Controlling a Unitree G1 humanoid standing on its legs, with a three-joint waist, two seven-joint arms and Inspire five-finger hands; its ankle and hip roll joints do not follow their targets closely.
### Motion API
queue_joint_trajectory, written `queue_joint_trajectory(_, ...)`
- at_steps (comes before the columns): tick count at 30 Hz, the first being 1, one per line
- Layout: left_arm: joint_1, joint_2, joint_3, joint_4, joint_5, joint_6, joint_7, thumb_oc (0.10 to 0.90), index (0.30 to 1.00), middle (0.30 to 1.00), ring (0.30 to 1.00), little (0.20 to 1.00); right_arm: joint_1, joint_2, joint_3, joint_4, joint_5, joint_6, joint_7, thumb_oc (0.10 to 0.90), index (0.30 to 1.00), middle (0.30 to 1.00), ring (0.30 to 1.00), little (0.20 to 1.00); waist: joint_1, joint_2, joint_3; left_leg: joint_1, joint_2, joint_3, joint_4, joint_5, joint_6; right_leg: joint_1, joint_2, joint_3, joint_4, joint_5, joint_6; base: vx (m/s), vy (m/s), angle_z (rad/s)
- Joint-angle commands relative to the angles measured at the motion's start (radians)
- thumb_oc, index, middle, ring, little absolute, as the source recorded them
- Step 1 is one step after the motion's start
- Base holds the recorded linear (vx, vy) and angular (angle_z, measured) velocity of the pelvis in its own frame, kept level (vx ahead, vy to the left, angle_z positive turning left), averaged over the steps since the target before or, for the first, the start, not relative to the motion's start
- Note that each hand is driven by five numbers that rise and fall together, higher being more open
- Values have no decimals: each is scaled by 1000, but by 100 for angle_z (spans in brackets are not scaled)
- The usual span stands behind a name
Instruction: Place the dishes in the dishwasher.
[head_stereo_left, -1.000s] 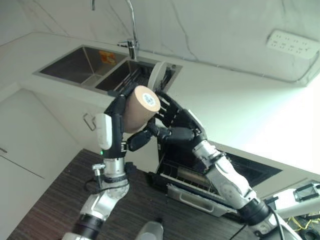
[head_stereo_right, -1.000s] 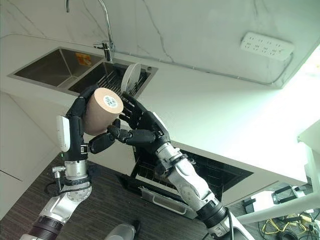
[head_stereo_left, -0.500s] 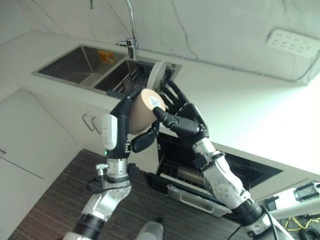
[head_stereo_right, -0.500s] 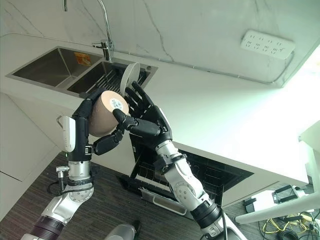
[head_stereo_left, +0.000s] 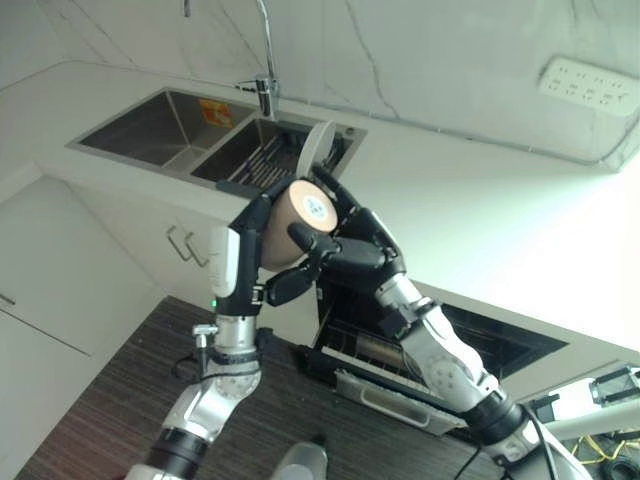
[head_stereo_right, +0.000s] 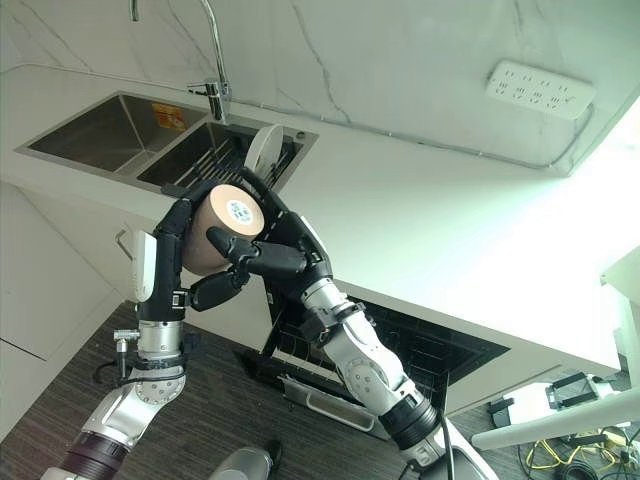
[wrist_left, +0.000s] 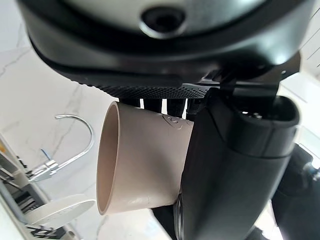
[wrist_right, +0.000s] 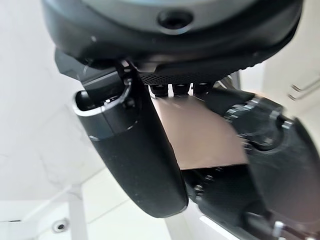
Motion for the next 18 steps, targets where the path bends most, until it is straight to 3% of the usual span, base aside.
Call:
queue_joint_trajectory(1, -75, 37, 9, -87, -73, -108, -6, 400, 300, 300, 300, 300, -140, 51, 14, -32, -19, -23, 91, 800, 900, 900, 900, 900, 4, 7, -63, 19, 61, 41, 45, -100, -29, 29, -14, 37, -1, -75, 35, 0, 0, 0)
queue_joint_trajectory(9, -62, 49, 26, -59, -174, -175, -120, 400, 300, 300, 300, 300, -116, 47, 39, -17, -1, 31, 192, 800, 900, 900, 900, 900, 5, 6, -67, 19, 61, 44, 45, -98, -28, 29, -14, 37, -1, -75, 36, -1, 0, 0)
queue_joint_trajectory(18, -49, 56, 43, -68, -221, -220, -168, 400, 300, 300, 300, 300, -110, 58, 46, 29, -41, 21, 184, 800, 900, 900, 900, 900, 6, 10, -70, 21, 62, 46, 45, -97, -26, 27, -15, 42, -1, -72, 37, 0, 0, 0)
